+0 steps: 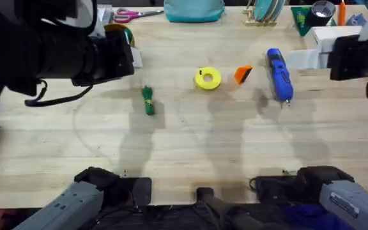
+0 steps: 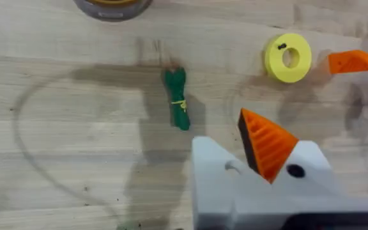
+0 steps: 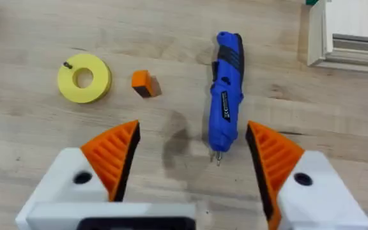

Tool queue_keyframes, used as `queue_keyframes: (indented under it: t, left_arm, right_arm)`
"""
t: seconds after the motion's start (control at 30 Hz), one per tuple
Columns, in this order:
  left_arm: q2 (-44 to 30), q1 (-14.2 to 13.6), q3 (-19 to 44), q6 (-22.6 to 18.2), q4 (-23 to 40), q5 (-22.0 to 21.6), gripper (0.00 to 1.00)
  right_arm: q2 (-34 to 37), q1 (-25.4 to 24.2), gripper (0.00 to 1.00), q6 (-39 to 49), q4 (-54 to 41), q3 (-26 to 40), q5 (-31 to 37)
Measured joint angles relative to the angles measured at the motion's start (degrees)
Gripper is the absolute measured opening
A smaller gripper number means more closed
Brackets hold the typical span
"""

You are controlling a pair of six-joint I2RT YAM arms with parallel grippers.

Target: Pick up the gripper from the table and insert it into the empty holder that is missing its gripper. Then pick up a screw, insert it into the mounting hole, and use the screwdriver to tighten it. Finally, clean up the table by picking up the vegetable and placing it into the bucket.

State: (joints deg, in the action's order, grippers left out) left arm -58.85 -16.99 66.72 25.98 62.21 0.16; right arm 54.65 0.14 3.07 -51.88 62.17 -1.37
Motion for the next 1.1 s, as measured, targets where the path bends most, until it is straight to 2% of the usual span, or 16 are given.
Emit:
queue_keyframes:
  t: [0.13,0.3,0.33,0.37,0.7,0.87,0.97,1.0,1.1]
  left_arm:
    - [-0.13,0.0,0.0,-0.12,0.0,-0.03,0.025]
    - [-0.13,0.0,0.0,-0.26,0.02,-0.2,0.818]
    - [-0.13,0.0,0.0,-0.13,0.0,-0.19,0.938]
    - [-0.13,0.0,0.0,-0.19,0.0,-0.21,0.973]
    - [-0.13,0.0,0.0,-0.24,-0.04,-0.34,0.985]
    - [-0.13,0.0,0.0,-1.4,-0.54,-3.2,0.985]
    - [-0.13,0.0,0.0,-6.15,-1.24,-4.93,0.986]
    - [-0.13,0.0,0.0,-14.99,-3.8,-6.13,0.986]
    - [-0.13,0.0,0.0,-22.09,-5.94,-6.47,0.986]
  right_arm:
    - [0.0,0.0,0.996,0.0,-0.21,0.0,0.0]
    - [0.0,0.0,0.996,0.0,-0.76,0.0,0.0]
    - [0.0,0.0,0.996,0.0,-0.83,0.0,0.0]
    - [0.0,0.0,0.996,0.0,-0.87,0.0,0.0]
    - [0.0,0.0,0.996,0.0,-0.87,0.0,0.0]
    - [0.0,0.0,0.997,0.0,-0.87,0.0,0.0]
    - [0.0,0.0,0.996,0.0,-0.87,0.0,0.0]
    - [0.0,0.0,0.996,0.0,-0.87,0.0,0.0]
    - [0.0,0.0,0.996,0.0,-0.87,0.0,0.0]
